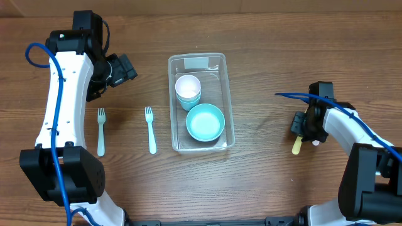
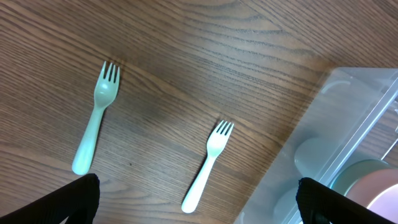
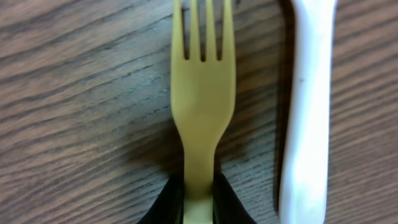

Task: Pack container
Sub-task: 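Lower the right gripper and grasp the yellow fork, then carry the yellow fork into the container's right side and release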

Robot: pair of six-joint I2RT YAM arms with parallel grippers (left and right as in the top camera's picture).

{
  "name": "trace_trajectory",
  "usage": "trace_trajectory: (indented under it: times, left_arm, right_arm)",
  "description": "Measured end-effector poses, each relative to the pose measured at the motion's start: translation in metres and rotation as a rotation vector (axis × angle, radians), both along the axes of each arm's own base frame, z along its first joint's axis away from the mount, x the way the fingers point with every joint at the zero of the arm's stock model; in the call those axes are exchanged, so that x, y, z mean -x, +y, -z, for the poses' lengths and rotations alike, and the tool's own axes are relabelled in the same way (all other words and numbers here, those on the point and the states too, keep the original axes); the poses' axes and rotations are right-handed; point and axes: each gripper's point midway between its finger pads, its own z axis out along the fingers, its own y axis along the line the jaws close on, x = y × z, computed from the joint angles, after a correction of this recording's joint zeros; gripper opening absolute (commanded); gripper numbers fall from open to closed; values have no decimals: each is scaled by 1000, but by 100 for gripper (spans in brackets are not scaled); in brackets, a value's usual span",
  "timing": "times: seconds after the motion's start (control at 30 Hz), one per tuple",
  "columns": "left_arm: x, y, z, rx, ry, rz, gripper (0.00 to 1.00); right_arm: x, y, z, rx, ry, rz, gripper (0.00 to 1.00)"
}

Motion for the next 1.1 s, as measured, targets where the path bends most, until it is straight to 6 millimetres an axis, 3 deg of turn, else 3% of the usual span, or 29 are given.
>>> trace_trajectory:
  times: [0.2, 0.33, 0.47, 0.57, 0.7, 0.83, 0.93, 1.1]
  left_arm:
    - [0, 0, 0, 0, 0, 0, 100]
    - [0, 0, 0, 0, 0, 0, 100]
    - [0, 0, 0, 1, 0, 0, 100]
    - [0, 0, 0, 0, 0, 0, 100]
    - [0, 0, 0, 0, 0, 0, 100]
    - [0, 0, 0, 0, 0, 0, 100]
    - [0, 0, 0, 0, 0, 0, 100]
    - [0, 0, 0, 0, 0, 0, 100]
  right_arm:
    - [4, 1, -4, -8, 47, -2, 6]
    - [-15, 2, -31, -20, 26, -15, 7]
    - [-38, 18, -68, -55, -22, -73, 7]
    - [-73, 67, -111, -74, -135, -217, 7]
    - [-88, 138, -143, -103, -236, -384, 7]
    - [-89, 208, -166, -149, -331, -533, 7]
    - [-83, 236, -170, -166, -360, -595, 7]
    - [-89, 260, -179, -178, -436, -639, 7]
